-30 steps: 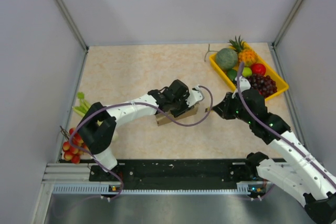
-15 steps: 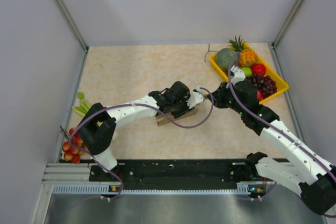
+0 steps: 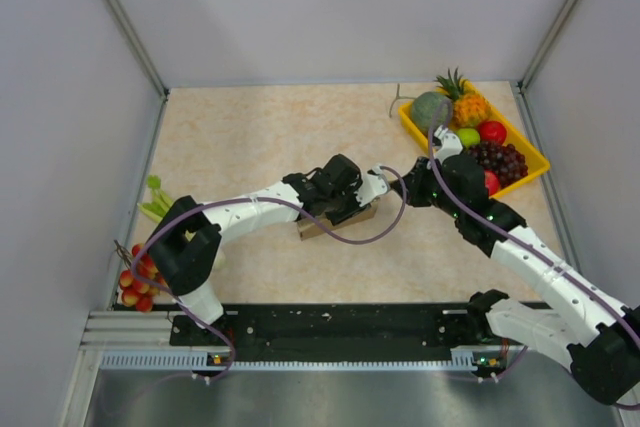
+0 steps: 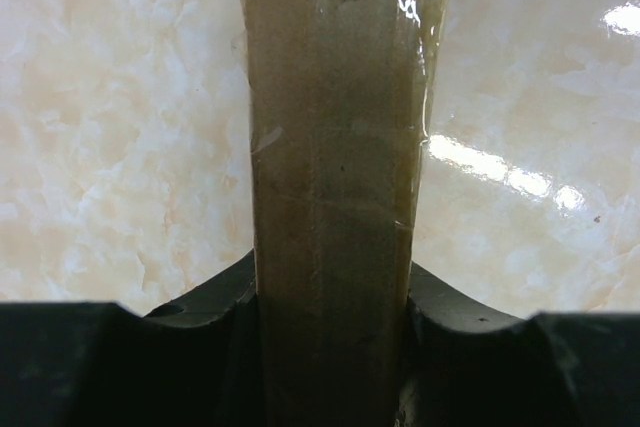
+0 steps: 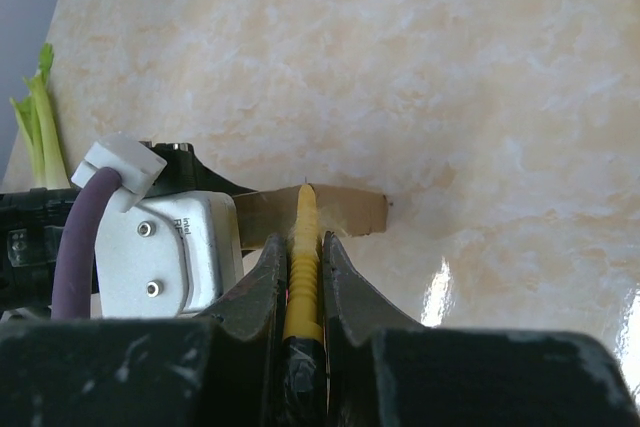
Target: Unpack the express box
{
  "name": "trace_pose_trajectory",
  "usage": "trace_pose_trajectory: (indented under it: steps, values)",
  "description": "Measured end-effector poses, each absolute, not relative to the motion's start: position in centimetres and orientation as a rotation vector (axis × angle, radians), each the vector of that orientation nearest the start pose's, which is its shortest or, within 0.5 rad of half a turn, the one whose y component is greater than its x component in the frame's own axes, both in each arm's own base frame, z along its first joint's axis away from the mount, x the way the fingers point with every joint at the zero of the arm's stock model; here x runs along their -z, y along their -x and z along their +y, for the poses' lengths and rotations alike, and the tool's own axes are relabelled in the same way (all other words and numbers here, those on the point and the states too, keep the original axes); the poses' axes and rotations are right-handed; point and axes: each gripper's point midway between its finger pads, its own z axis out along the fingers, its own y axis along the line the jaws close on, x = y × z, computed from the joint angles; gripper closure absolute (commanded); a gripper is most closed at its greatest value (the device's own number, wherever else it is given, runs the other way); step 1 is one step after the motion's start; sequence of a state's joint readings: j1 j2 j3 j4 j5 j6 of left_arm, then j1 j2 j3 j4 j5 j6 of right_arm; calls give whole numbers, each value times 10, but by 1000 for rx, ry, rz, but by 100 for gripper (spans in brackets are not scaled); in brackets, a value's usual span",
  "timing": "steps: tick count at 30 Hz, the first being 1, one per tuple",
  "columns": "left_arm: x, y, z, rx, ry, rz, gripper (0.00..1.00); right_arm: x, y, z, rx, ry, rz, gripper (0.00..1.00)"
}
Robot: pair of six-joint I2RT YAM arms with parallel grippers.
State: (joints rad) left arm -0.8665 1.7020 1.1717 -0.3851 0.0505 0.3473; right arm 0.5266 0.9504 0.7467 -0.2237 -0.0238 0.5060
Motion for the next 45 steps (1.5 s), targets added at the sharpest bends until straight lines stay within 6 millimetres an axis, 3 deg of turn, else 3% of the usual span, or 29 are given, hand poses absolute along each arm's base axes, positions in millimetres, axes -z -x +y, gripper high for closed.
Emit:
trace_pose_trajectory:
  steps: [10, 19, 45]
  values:
    - [-81, -275, -314, 276, -1445, 2046, 59, -201, -272, 186, -677, 42, 2058, 100]
    - [-80, -274, -315, 273, -1449, 2046, 60, -192, -261, 182, -676, 87, 2061, 100]
    - [-76, -273, -317, 277, -1480, 2048, 60, -194, -240, 178, -724, 130, 2078, 100]
